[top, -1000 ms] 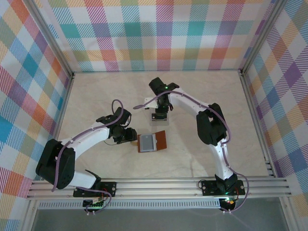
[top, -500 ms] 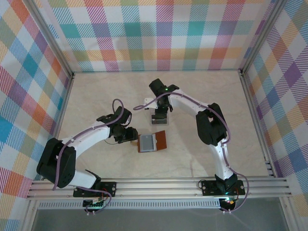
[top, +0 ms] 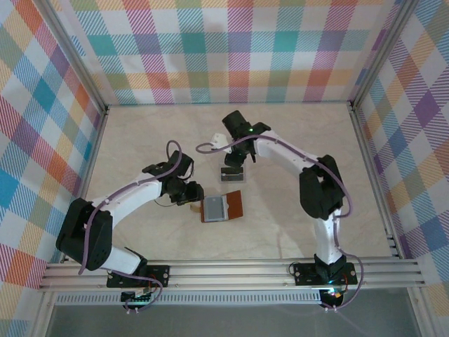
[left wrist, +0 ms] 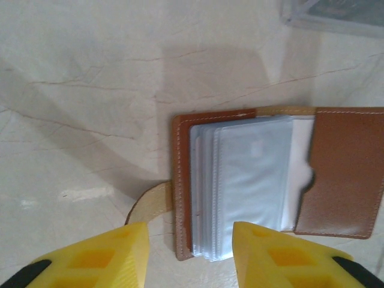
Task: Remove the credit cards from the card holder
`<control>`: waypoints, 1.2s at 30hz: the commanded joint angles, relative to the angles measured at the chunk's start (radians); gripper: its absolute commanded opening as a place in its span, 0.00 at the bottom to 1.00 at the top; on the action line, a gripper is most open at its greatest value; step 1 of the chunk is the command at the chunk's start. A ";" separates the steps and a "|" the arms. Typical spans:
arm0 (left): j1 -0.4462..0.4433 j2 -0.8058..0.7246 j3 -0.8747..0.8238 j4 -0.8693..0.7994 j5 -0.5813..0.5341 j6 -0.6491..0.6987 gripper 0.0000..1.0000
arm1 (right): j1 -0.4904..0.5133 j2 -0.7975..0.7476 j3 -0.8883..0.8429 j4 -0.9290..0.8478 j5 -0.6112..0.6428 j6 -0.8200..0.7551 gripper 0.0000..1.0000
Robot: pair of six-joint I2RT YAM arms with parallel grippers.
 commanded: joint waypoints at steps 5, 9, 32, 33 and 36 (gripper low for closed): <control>-0.038 0.049 0.036 -0.002 0.047 0.012 0.29 | 0.005 -0.199 -0.137 0.090 -0.039 0.531 0.54; -0.048 0.093 0.032 0.015 0.038 0.021 0.20 | 0.004 -0.268 -0.220 0.080 -0.069 0.802 0.50; -0.054 0.180 -0.078 0.114 0.019 0.034 0.04 | 0.042 -0.357 -0.575 0.275 -0.499 1.293 0.42; -0.055 0.177 -0.084 0.115 0.019 0.034 0.04 | 0.049 -0.344 -0.566 0.277 -0.502 1.300 0.41; -0.055 0.168 -0.105 0.123 0.012 0.030 0.04 | 0.073 -0.290 -0.528 0.268 -0.500 1.343 0.37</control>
